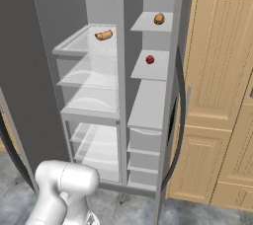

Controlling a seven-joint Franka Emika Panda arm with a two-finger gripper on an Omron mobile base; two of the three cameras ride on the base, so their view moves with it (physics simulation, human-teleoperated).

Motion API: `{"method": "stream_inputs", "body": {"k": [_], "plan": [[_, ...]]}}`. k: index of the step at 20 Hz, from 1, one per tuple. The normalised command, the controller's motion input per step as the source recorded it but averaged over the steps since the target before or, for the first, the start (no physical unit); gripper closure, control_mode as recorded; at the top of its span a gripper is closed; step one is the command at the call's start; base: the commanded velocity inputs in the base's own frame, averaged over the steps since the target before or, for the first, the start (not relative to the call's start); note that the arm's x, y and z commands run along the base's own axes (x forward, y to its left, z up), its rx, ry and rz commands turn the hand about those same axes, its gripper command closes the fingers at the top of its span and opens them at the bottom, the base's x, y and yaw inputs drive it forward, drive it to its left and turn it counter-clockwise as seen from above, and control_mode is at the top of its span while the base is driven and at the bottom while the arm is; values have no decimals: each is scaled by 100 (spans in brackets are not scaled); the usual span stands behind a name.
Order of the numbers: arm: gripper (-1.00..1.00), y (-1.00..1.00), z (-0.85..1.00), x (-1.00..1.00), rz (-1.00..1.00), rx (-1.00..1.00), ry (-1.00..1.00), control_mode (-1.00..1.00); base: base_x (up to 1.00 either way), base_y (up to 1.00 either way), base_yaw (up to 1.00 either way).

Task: There's a chicken drumstick in the fridge that needs to be moved to the freezer for freezing. Pick up the chicken drumstick from the fridge, place it on any shelf in the freezer, and close the fridge and freezer doors when done.

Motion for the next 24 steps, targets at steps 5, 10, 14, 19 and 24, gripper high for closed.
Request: {"method": "stream_inputs", "body": {"k": [5,10,14,19,24], "plan": [[-100,3,-29,48,-3,-2,0,-100,0,0,0],[-100,6,-38,43,-4,-5,0,-100,0,0,0],[-100,35,-42,36,-5,-6,0,-100,0,0,0],[-100,31,-35,34,-6,-5,0,-100,0,0,0],[-100,31,-29,33,-6,-5,0,-100,0,0,0]]}}
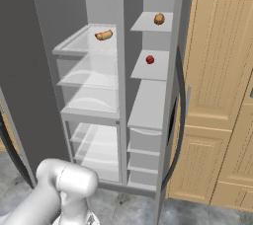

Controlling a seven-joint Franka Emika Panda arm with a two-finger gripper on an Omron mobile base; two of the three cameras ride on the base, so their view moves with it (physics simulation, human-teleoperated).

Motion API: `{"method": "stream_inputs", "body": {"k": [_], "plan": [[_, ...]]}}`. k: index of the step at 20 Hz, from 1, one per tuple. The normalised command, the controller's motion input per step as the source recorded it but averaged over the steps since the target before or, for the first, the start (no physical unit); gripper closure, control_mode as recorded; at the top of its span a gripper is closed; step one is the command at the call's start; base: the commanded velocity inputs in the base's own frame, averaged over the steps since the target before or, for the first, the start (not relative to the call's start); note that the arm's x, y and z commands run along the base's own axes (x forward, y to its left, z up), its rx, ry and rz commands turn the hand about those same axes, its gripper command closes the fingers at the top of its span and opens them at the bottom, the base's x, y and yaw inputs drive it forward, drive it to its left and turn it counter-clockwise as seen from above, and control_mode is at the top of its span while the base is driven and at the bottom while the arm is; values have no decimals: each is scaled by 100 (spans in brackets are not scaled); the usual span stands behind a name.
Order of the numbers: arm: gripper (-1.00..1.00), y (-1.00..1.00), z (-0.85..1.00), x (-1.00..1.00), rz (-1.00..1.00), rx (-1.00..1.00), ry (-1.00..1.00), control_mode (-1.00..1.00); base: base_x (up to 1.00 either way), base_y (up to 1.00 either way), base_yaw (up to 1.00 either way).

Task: There's a chicken drumstick in the fridge that needs to be moved to the freezer for freezing. Pick up the chicken drumstick from the fridge, place it on any shelf in the freezer, and close the fridge and freezer doors when done.

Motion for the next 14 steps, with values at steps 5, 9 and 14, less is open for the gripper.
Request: {"method": "stream_inputs", "body": {"k": [5,9,14], "plan": [[-100,6,-8,23,-8,-1,2,-100,0,0,0],[-100,-29,0,29,-4,0,6,-100,0,0,0],[-100,-68,0,27,0,0,1,-100,0,0,0]]}}
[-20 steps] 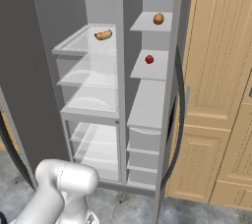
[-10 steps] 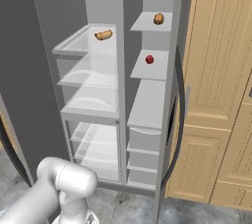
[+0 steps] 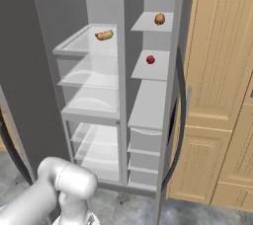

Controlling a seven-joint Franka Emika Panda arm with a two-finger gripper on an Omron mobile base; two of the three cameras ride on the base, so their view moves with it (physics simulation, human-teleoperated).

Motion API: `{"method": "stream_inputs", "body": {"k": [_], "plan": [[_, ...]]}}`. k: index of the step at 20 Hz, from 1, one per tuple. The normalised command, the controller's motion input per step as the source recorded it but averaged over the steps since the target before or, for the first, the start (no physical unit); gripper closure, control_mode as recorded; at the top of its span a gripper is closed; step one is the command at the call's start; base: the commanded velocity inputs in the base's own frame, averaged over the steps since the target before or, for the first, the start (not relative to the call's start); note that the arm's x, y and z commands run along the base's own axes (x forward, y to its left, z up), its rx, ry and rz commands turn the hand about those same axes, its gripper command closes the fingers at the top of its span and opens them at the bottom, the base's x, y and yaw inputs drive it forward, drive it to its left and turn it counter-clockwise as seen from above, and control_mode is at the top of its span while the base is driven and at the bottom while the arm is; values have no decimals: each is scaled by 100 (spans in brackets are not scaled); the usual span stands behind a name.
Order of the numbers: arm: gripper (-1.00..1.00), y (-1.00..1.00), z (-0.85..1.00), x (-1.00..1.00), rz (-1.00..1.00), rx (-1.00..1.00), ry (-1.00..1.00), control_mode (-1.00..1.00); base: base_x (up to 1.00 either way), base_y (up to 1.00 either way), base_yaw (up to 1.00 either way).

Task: There's a chicken drumstick in the fridge that needs to be moved to the freezer for freezing. Pick up the chicken drumstick from the fridge, place it on any shelf in the freezer, and close the fridge and freezer doors when done.

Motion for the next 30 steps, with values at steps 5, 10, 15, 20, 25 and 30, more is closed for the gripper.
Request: {"method": "stream_inputs", "body": {"k": [5,10,15,20,25,30], "plan": [[-100,-94,0,21,0,0,0,-100,0,0,0],[-100,-100,0,27,0,0,0,-100,0,0,0],[-100,-99,0,44,0,0,0,-100,0,0,0],[-100,-88,0,70,-3,0,0,-100,0,0,0],[-100,-71,0,86,-3,0,0,-100,0,0,0],[-100,-54,0,86,-1,0,0,-100,0,0,0]]}}
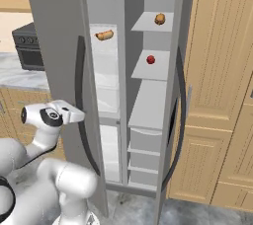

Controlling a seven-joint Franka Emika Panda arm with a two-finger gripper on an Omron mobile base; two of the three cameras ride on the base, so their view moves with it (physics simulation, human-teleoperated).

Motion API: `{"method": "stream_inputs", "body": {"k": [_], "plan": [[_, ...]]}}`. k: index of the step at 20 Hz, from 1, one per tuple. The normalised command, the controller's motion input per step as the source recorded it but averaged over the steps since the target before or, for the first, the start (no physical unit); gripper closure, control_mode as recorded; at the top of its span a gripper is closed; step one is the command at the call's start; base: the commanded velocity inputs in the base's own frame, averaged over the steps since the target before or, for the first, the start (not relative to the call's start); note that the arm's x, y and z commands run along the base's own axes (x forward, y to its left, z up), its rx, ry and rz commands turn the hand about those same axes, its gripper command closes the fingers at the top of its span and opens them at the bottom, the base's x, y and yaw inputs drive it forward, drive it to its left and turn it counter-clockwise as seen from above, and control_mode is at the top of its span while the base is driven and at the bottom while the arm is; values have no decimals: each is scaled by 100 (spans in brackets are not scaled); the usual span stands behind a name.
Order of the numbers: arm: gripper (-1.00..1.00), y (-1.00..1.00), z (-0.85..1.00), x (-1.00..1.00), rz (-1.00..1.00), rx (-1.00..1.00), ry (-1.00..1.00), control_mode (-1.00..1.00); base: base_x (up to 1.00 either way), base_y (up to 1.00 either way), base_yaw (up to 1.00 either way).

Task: There's a chicken drumstick in the fridge that needs to be moved to the freezer for freezing. Pick up the chicken drumstick from the fridge, place it on any shelf in the freezer, and close the fridge and freezer doors when done.

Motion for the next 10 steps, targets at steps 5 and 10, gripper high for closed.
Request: {"method": "stream_inputs", "body": {"k": [5,10], "plan": [[-100,-17,0,85,0,0,1,-100,0,0,0],[-100,-9,0,80,0,0,4,-100,0,0,0]]}}
